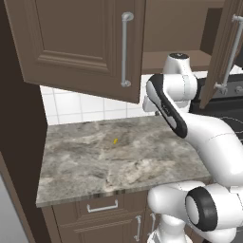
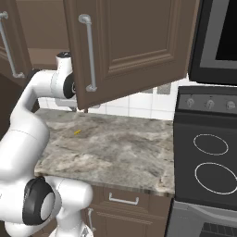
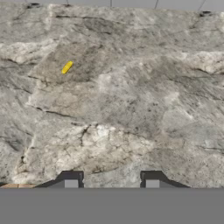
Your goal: Close all open cabinet doors.
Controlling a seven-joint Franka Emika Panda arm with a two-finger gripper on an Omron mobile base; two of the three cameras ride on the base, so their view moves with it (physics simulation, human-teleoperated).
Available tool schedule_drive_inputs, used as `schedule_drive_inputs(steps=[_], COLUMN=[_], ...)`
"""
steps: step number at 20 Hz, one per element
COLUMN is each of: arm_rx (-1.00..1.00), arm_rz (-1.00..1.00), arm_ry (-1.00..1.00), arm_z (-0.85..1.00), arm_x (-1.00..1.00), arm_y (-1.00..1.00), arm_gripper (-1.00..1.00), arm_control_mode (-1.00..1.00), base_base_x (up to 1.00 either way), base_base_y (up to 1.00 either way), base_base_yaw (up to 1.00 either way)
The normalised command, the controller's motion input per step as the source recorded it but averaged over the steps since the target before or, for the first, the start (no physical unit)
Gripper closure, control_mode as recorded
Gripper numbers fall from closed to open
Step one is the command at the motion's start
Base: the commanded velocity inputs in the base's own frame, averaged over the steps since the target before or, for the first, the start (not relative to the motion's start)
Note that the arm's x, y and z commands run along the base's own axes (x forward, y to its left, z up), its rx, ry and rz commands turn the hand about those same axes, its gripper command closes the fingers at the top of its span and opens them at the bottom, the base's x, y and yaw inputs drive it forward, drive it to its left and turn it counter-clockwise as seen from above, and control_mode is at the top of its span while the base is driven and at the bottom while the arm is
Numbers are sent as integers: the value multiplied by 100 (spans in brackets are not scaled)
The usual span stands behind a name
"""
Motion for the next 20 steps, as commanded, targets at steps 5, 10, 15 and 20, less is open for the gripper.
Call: schedule_drive_inputs(steps=[5, 10, 15, 20], arm_rx=[0, -1, 0, 0], arm_rz=[0, 0, 0, 0], arm_ry=[0, 1, -1, 0], arm_z=[0, -7, -8, -1], arm_x=[-2, -9, -16, -8], arm_y=[0, 13, 44, 15], arm_gripper=[-100, -100, -100, -100], arm_control_mode=[-100, -100, -100, -100], base_base_x=[0, 0, 0, 0], base_base_y=[0, 0, 0, 0], base_base_yaw=[0, 0, 0, 0])
